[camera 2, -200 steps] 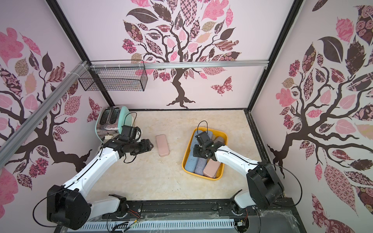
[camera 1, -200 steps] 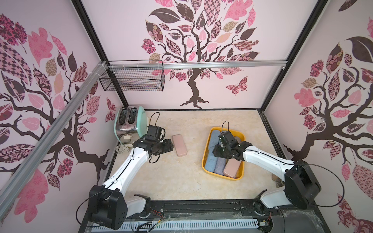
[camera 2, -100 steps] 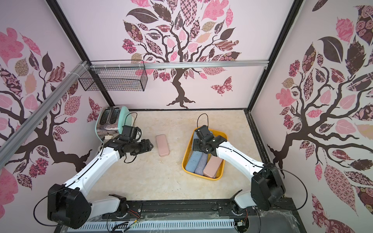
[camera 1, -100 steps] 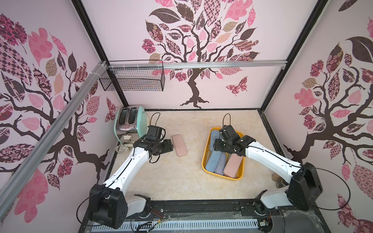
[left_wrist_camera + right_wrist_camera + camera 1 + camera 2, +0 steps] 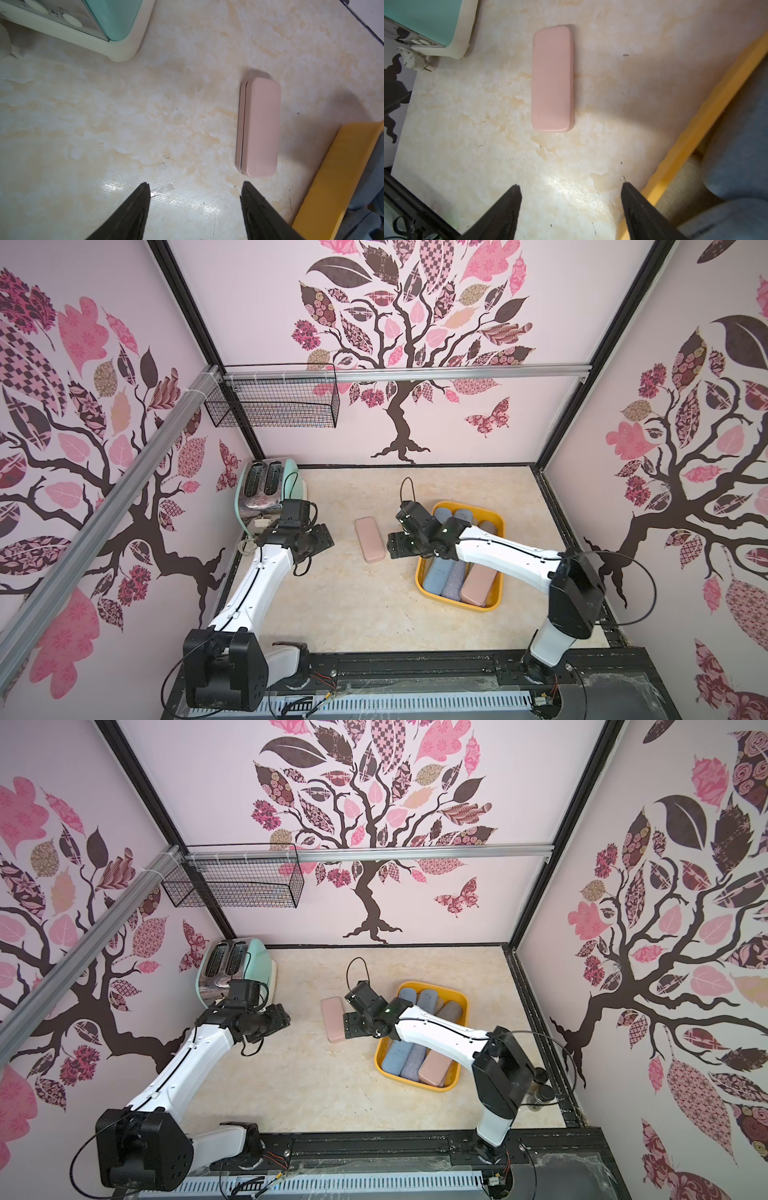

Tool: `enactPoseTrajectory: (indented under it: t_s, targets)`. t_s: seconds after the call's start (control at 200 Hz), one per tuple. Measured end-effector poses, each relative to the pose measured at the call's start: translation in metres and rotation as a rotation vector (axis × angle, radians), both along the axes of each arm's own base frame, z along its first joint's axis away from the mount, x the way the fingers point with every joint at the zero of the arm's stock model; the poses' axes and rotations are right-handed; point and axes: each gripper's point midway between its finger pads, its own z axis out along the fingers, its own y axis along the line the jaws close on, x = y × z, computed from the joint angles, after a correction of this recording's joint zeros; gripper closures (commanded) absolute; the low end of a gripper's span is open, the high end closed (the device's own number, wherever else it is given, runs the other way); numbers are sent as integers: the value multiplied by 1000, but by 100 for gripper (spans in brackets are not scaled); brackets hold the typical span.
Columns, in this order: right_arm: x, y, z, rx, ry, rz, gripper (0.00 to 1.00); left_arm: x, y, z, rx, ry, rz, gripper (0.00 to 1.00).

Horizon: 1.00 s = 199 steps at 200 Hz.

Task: Put the glasses cases into the storage boxes
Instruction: Pick up the glasses case at the center of the board.

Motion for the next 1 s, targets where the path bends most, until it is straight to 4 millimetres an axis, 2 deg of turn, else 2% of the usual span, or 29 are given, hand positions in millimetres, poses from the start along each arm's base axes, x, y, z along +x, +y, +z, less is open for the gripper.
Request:
enactPoseTrajectory:
  t_s: [0.17,0.29,0.395,0.665,0.815,0.995]
  targets:
    - [31,35,-25,-54,-15,14,12,0,-2,-4,-11,16,-4,29]
    - [51,53,-38,-94,-30,14,8,0,-4,-5,-20,19,-4,28]
    - [64,65,-50,-115,-35,16,8,0,-6,-7,-32,27,-8,28]
    - [69,89,-83,-176,-18,44,9,1,-9,-11,-49,43,-12,27]
    - [70,88,-110,-238,7,44,11,1,-8,-11,-50,43,-9,27]
    - [72,87,-111,-269,-5,36,14,1,-9,-11,-55,43,-12,27]
